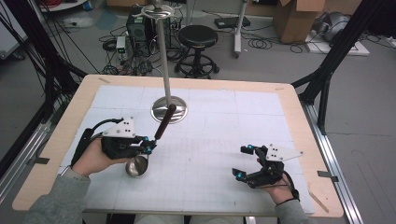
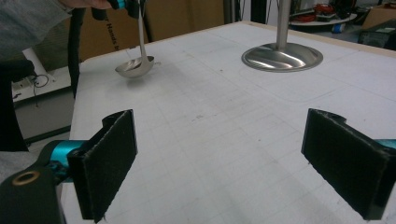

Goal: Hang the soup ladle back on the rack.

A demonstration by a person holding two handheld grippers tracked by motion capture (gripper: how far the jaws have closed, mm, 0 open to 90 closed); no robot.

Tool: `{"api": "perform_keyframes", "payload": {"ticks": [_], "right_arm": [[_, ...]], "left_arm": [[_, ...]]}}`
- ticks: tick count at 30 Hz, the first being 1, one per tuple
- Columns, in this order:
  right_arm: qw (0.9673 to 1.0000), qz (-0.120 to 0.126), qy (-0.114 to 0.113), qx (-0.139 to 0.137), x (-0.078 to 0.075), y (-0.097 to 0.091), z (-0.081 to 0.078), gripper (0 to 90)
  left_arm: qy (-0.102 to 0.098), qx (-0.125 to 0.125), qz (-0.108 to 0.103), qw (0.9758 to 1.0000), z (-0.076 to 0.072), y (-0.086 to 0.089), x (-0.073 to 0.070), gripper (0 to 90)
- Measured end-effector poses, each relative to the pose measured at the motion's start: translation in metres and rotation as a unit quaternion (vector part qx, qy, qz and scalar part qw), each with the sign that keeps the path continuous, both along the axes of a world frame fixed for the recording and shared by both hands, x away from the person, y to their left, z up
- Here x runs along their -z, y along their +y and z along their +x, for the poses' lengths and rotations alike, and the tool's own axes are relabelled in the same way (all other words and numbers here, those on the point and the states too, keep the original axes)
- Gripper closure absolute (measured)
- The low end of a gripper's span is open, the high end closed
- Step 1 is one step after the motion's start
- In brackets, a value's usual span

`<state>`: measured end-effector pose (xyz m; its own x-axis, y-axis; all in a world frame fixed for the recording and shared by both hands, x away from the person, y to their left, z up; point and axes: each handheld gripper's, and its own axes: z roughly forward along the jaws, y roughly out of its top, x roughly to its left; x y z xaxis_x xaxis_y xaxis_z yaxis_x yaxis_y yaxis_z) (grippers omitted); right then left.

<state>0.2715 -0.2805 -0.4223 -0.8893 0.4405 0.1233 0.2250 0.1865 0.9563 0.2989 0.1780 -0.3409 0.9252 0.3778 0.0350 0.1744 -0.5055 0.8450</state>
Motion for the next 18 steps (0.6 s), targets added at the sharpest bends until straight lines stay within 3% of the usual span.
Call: {"api": "perform_keyframes", "payload": {"ticks": [5, 9, 14, 18], "right_arm": [[1.0000, -0.001, -0.001, 0.000, 0.000, 0.000, 0.000, 9.5], [1.0000, 0.000, 0.000, 0.000, 0.000, 0.000, -0.001, 9.5], [1.0000, 0.005, -0.003, 0.003, -0.002, -0.002, -0.002, 9.5], [1.0000, 0.002, -0.002, 0.001, -0.001, -0.001, -0.002, 9.5]], "left_arm": [[-0.008, -0.027, -0.027, 0.9993, 0.002, 0.005, -0.001, 84.2], [-0.027, -0.062, -0.048, 0.9966, 0.005, 0.010, 0.002, 84.3], [-0.023, -0.094, -0.064, 0.9933, 0.010, 0.016, 0.006, 84.3], [-0.024, -0.103, -0.078, 0.9913, 0.009, 0.017, 0.005, 84.3]]}}
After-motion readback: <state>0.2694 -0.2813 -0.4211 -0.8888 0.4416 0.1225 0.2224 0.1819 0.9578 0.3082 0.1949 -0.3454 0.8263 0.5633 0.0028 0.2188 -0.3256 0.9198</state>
